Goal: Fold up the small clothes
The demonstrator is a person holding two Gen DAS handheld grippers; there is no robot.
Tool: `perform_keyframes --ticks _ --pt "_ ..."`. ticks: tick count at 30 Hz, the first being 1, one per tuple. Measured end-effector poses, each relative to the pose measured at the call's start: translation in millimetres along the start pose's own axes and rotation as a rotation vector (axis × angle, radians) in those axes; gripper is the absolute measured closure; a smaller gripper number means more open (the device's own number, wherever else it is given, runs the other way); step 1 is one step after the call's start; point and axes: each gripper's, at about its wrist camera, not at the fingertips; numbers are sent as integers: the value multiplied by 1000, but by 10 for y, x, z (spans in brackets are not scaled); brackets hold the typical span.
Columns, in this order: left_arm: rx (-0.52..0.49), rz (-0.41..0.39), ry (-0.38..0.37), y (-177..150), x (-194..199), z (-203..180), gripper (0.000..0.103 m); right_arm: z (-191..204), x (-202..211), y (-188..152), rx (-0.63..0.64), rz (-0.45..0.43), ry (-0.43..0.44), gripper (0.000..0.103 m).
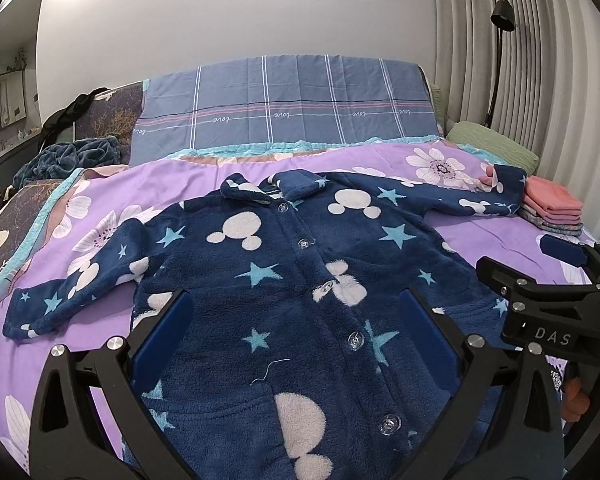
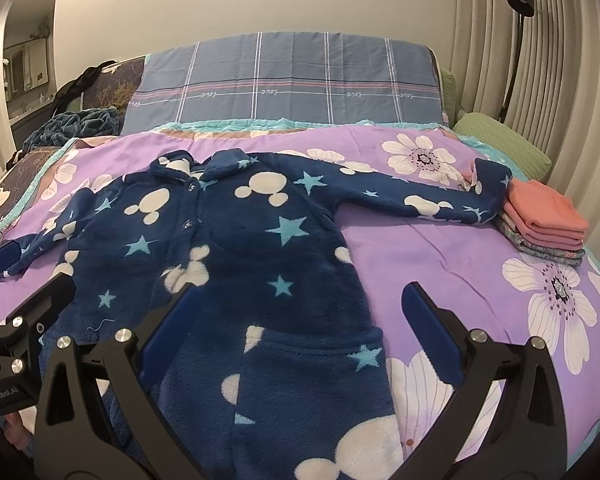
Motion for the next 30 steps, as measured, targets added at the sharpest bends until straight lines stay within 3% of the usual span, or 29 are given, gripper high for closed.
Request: perform_keyframes --ticks 5,8,10,16,21,26,30 --pt "25 30 -25 9 -9 23 1 5 2 -2 2 2 0 2" --pt "128 76 -155 33 -21 128 1 35 6 13 6 3 -1 2" --pt "182 81 -193 39 -28 187 1 31 5 10 6 5 -1 2" --pt "307 -97 -157 58 155 365 1 31 -52 -2 0 20 -1 2" --pt "455 -114 -233 62 112 673 1 40 -98 -10 1 33 6 2" --pt "509 -91 -97 61 3 1199 1 27 -112 -10 9 36 -5 2" --pt "769 -33 -25 -87 -110 2163 1 -55 -187 -27 -11 55 -26 2"
Point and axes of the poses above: each gripper's, at about its wrist camera, not at the fingertips, and x roughly against the way its jaws point, z to its left, y to its top, and after that the axes turned 11 degrees about x, right-handed
